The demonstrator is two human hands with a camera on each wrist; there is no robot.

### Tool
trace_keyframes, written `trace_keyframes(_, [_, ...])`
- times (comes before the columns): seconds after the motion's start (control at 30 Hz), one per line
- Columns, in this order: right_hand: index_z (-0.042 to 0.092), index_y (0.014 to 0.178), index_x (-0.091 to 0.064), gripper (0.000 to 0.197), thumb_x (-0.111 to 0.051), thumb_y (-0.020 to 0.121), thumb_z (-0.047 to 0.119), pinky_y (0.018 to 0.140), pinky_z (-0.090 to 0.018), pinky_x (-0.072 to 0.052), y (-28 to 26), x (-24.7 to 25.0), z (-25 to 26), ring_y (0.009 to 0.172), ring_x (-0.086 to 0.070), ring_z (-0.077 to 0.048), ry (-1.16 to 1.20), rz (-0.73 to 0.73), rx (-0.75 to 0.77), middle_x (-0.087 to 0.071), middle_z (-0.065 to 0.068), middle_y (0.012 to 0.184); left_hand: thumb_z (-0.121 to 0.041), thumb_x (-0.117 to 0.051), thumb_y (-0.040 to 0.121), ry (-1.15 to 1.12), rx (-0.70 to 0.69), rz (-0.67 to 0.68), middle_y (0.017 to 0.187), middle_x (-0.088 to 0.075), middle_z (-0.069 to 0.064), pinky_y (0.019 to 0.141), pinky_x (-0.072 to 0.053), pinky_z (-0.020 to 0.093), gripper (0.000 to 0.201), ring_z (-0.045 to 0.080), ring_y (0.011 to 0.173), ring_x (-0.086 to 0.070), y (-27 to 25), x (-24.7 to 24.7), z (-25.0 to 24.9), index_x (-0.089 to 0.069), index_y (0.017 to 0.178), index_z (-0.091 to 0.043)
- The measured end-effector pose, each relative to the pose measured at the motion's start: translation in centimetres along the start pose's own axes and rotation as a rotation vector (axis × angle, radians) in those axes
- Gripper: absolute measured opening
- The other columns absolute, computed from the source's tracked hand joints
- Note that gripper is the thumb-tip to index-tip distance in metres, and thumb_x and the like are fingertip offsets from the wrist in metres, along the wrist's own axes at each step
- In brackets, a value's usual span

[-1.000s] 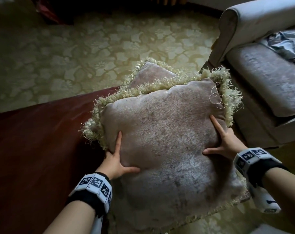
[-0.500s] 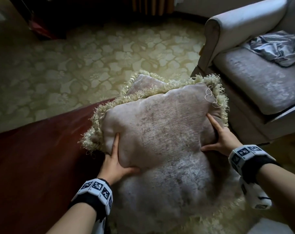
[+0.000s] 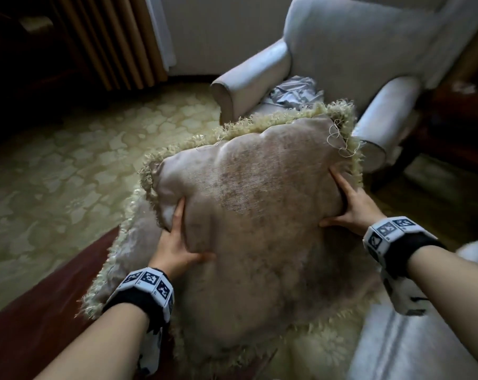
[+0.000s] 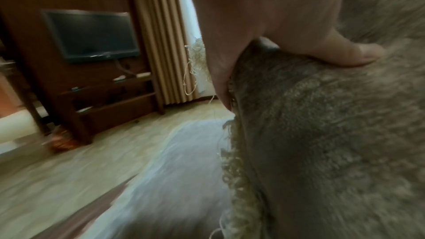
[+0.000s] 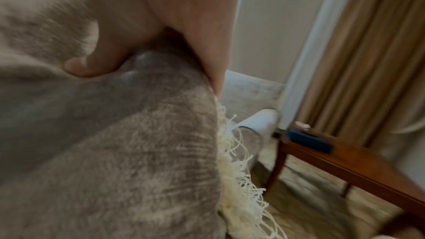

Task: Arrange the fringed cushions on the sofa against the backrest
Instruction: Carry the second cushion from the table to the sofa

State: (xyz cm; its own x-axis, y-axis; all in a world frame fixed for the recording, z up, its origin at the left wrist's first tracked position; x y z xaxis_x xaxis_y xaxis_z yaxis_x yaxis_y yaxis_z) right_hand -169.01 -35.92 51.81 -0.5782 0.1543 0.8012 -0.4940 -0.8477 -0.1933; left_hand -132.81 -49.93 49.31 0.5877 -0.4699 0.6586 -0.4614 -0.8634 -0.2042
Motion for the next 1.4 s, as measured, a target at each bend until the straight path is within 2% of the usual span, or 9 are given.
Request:
trace_keyframes(0.13, [0.053, 0.143, -0.003, 0.128, -0.09, 0.051, 0.034, 0.116, -0.043, -0.025, -6.5, 7.6, -6.6, 0.142, -0.022, -0.037, 0.038, -0.135, -0.15, -0.02, -0.021, 0.153, -0.053, -0.087, 0.042, 0.038, -0.21, 0.118, 0.154, -0.024, 0.012, 0.112, -0.031, 0.039, 0.137, 0.029, 0.14, -0.029, 1.2, -4.7, -8.6, 0.009, 0.14, -0.055])
trace_keyframes(0.27, [0.059, 0.138, -0.001, 0.126, -0.089, 0.052, 0.037, 0.115, -0.046, -0.026, -16.0, 14.4, -14.2, 0.141, -0.025, -0.038, 0.059, -0.299, -0.314, -0.016, -0.015, 0.156, -0.038, -0.09, 0.048, 0.044, -0.421, 0.242, 0.151, -0.03, 0.006, 0.106, -0.031, 0.029, 0.135, 0.024, 0.137, -0.034, 0.2, -11.7, -18.7, 0.003, 0.145, -0.045])
trace_keyframes(0.37, [0.063, 0.135, -0.004, 0.126, -0.089, 0.045, 0.041, 0.113, -0.048, -0.03, -24.5, 18.2, -19.4, 0.138, -0.03, -0.037, 0.114, -0.444, -0.432, -0.015, -0.011, 0.156, -0.039, -0.09, 0.047, 0.079, -0.588, 0.343, 0.151, -0.03, 0.008, 0.107, -0.033, 0.032, 0.137, 0.026, 0.136, -0.035, -2.1, -17.9, -25.7, 0.004, 0.147, -0.039])
trace_keyframes(0.5, [0.046, 0.146, -0.009, 0.126, -0.089, 0.05, 0.031, 0.116, -0.039, -0.025, -36.5, 21.4, -24.6, 0.141, -0.027, -0.027, 0.222, -0.635, -0.545, -0.019, -0.006, 0.156, -0.041, -0.09, 0.046, 0.108, -0.771, 0.481, 0.154, -0.023, 0.001, 0.111, -0.032, 0.043, 0.139, 0.027, 0.139, -0.028, -7.2, -26.2, -34.0, 0.006, 0.146, -0.039])
trace_keyframes(0.6, [0.046, 0.147, -0.007, 0.126, -0.09, 0.052, 0.037, 0.113, -0.039, -0.029, -45.7, 22.6, -27.9, 0.139, -0.031, -0.03, 0.131, -0.749, -0.704, -0.022, -0.008, 0.155, -0.042, -0.09, 0.048, 0.14, -0.9, 0.586, 0.156, -0.02, -0.001, 0.11, -0.034, 0.044, 0.138, 0.028, 0.138, -0.03, -12.3, -31.9, -38.9, 0.006, 0.147, -0.037])
trace_keyframes(0.77, [0.046, 0.147, -0.006, 0.122, -0.088, 0.057, 0.032, 0.103, -0.039, -0.04, -61.5, 20.3, -31.2, 0.131, -0.041, -0.033, 0.183, -0.922, -0.96, -0.026, -0.009, 0.153, -0.038, -0.089, 0.052, 0.198, -1.105, 0.792, 0.157, -0.009, -0.011, 0.108, -0.033, 0.036, 0.136, 0.023, 0.139, -0.028, -23.4, -41.1, -44.8, 0.006, 0.148, -0.035])
trace_keyframes(0.93, [0.05, 0.145, -0.008, 0.121, -0.089, 0.057, 0.027, 0.108, -0.037, -0.035, -74.2, 15.9, -32.6, 0.136, -0.037, -0.026, 0.256, -1.118, -1.098, -0.022, 0.0, 0.156, -0.04, -0.088, 0.052, 0.239, -1.237, 0.939, 0.158, -0.007, -0.008, 0.113, -0.028, 0.04, 0.135, 0.022, 0.143, -0.018, -34.1, -47.9, -47.1, 0.009, 0.146, -0.041])
trace_keyframes(1.03, [0.043, 0.147, -0.011, 0.118, -0.087, 0.061, 0.02, 0.107, -0.031, -0.032, -80.0, 13.0, -33.1, 0.136, -0.036, -0.024, 0.32, -1.185, -1.181, -0.024, -0.001, 0.155, -0.041, -0.087, 0.054, 0.302, -1.304, 1.043, 0.158, -0.004, -0.007, 0.113, -0.029, 0.04, 0.133, 0.023, 0.143, -0.018, -39.9, -51.7, -47.2, 0.011, 0.144, -0.043])
trace_keyframes(1.4, [0.045, 0.147, -0.005, 0.12, -0.087, 0.059, 0.033, 0.108, -0.044, -0.036, -96.6, 1.3, -33.5, 0.138, -0.033, -0.03, 0.407, -1.392, -1.506, -0.023, -0.009, 0.155, -0.035, -0.09, 0.051, 0.384, -1.471, 1.26, 0.148, -0.031, 0.013, 0.106, -0.037, 0.044, 0.132, 0.03, 0.134, -0.033, -58.3, -61.3, -47.5, 0.005, 0.141, -0.053])
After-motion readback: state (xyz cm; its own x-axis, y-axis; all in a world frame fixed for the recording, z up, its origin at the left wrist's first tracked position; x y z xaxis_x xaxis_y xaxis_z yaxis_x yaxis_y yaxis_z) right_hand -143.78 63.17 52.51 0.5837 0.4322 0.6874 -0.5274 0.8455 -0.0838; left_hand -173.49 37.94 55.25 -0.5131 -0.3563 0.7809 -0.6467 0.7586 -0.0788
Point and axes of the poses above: each hand's wrist, its own y-axis towards the middle knuckle, its own x-axis out of the back of the hand, z = x × y, the point moved 10 cm from there along y, towards the middle knuckle
